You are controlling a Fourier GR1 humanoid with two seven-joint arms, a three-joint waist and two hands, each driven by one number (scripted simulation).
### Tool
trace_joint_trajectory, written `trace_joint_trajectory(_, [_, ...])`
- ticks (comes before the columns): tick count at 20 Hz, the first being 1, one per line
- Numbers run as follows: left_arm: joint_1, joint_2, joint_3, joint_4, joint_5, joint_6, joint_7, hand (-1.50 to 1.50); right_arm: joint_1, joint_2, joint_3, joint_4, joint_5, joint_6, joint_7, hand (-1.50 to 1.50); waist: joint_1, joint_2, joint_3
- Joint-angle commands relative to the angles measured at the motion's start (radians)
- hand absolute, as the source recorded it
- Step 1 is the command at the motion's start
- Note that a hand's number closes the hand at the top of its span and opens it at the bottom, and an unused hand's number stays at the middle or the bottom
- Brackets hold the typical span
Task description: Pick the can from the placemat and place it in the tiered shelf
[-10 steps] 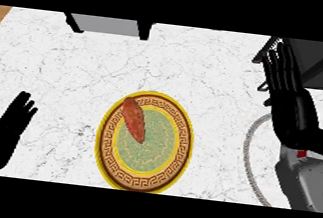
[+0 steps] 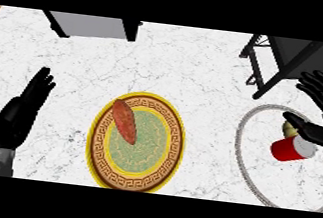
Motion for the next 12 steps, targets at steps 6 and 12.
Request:
trace_joint_trajectory(6, [-0.109,-0.100,-0.149,-0.016,-0.133,0.070,0.052,0.00,0.057,-0.040,-0.249,0.462,0.097,-0.093,-0.393,-1.50,0.063,-0.006,-0.001])
trace_joint_trajectory(12, [-0.132,-0.089,-0.131,-0.011,-0.146,0.042,0.071,0.00,0.027,-0.185,-0.270,0.601,0.024,0.324,-0.467,-1.50,0.076,-0.015,-0.005])
